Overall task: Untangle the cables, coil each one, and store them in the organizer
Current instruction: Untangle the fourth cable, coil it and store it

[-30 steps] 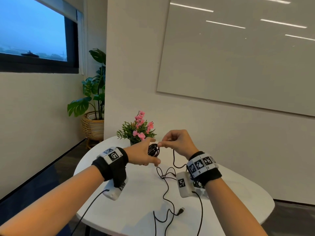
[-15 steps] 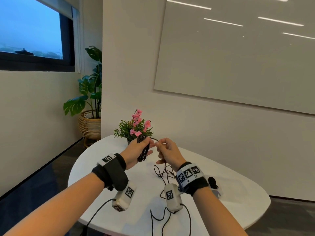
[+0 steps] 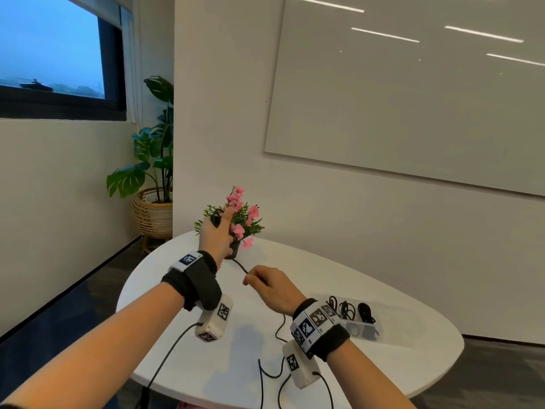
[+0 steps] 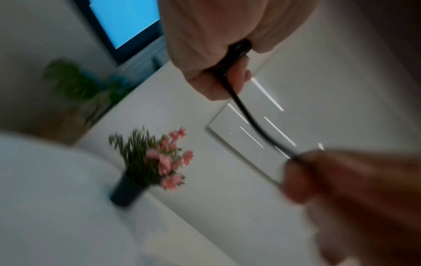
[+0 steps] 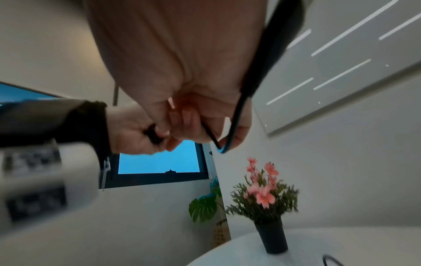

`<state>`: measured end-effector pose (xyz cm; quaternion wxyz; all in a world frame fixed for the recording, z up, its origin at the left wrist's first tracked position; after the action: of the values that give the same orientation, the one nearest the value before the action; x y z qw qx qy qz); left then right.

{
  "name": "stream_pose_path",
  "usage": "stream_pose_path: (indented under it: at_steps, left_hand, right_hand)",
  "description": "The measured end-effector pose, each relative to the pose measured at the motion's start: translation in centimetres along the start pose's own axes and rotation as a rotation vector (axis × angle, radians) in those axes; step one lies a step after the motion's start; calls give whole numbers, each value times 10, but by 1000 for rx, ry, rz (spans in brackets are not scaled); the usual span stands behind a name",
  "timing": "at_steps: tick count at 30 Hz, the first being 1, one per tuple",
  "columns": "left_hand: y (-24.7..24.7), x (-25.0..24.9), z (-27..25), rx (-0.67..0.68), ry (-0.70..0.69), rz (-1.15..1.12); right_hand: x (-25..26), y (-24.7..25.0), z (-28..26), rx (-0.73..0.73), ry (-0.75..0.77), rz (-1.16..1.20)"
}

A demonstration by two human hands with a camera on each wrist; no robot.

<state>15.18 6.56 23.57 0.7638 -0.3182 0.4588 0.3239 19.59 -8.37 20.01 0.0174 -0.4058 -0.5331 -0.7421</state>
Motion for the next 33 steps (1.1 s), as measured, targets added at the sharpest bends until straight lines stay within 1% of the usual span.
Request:
stream_pose_path:
  at_steps: [1,2,3,4,6,8,10,12,14,15,16,19,22,25,27,29,31,33]
  left_hand:
    - [0,-4,1,58,-85,192]
    - [-3,-5,0,145,-161,394]
    - [-8,-5,-3,233,-208,570]
    - [-13,-4,-7,307,-228,698]
    - [-22,-1,-18,462,-241,822]
    - [-30,2,-32,614,-232,827]
    - [-34,7,-47,735,-145,697]
    - [-36,13,-62,832,-3,500]
    - [-38,18,-73,908,98,401]
    - [-39,17,-76,937,113,387]
    - [-39,14,-78,968,94,392]
    - [-37,5,-79,1012,-28,392]
    - [-35,7,-76,1010,-43,316]
    - [-41,11,-83,1061,-59,286]
    - [-43,11,-85,1095,-92,387]
    - [-41,10,-84,1097,-119,533]
    - [-41,7,-80,1054,-199,668]
    - [-42,5,-77,1017,-245,690]
  right_hand:
    - [5,3,-1,-13,36,-53]
    - [10,6,-1,-26,86,-124]
    - [16,8,-1,-39,141,-202]
    - [22,10,-3,-55,195,-268]
    - [34,19,-6,-116,292,-309]
    - [45,35,-9,-176,366,-258]
    - [48,51,-9,-209,400,-155]
    - [43,65,-4,-210,344,-46]
    - [36,73,2,-180,284,57]
    - [33,74,3,-154,267,90]
    - [30,72,4,-120,251,109]
    - [25,59,1,-42,230,104]
    - [25,49,-8,-84,267,136]
    - [20,46,-10,-120,269,134]
    - [17,46,-10,-114,266,127]
    - [13,49,-8,-118,250,144]
    - [8,53,-5,-115,227,178]
    - [7,54,-5,-100,214,185]
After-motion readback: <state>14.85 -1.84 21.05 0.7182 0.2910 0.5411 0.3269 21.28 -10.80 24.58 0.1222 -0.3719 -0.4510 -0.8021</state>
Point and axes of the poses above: each hand's wrist, its own z-axis towards the middle knuckle, its own y-axis out of the back of the hand, x = y × z, the point moved 7 cm from there along z, towards the middle knuckle, and after that the axes turned 11 degrees about -y, right-handed, at the moved point
